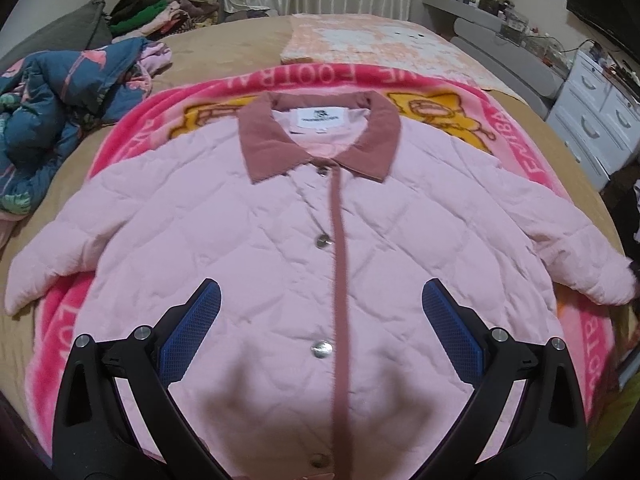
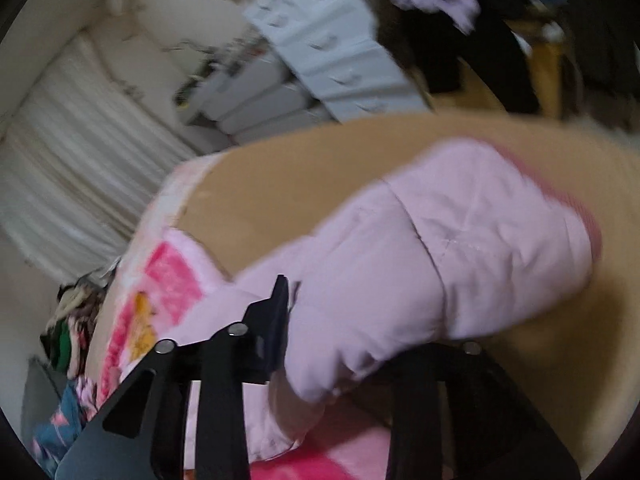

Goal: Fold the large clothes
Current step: 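Lift the gripped sleeve up off the blanket with the right tool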

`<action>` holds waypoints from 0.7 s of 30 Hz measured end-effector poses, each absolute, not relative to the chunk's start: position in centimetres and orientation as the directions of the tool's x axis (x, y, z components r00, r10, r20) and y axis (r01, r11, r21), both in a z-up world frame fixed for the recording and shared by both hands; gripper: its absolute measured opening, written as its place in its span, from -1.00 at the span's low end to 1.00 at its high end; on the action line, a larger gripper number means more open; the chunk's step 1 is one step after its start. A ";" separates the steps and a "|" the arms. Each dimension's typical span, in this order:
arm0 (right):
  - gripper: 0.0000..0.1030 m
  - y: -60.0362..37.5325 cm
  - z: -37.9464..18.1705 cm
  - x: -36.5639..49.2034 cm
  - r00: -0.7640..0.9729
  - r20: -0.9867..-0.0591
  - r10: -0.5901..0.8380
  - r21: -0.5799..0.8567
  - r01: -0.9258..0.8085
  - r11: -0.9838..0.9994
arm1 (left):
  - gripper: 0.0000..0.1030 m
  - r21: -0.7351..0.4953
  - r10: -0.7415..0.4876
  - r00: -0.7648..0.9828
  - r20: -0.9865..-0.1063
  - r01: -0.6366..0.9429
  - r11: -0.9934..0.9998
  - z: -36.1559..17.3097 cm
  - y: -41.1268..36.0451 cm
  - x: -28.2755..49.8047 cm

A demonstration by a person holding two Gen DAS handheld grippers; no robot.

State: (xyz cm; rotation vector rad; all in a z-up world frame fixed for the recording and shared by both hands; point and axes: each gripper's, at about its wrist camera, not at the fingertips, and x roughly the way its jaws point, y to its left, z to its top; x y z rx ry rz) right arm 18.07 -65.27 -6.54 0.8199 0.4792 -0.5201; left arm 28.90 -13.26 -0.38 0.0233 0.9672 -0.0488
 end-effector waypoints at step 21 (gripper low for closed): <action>-0.63 -43.7 10.8 27.8 0.962 -0.272 0.016 0.309 0.072 0.948 | 0.84 -0.045 0.009 0.633 -0.774 -0.069 0.997 2.6 -2.6 31.8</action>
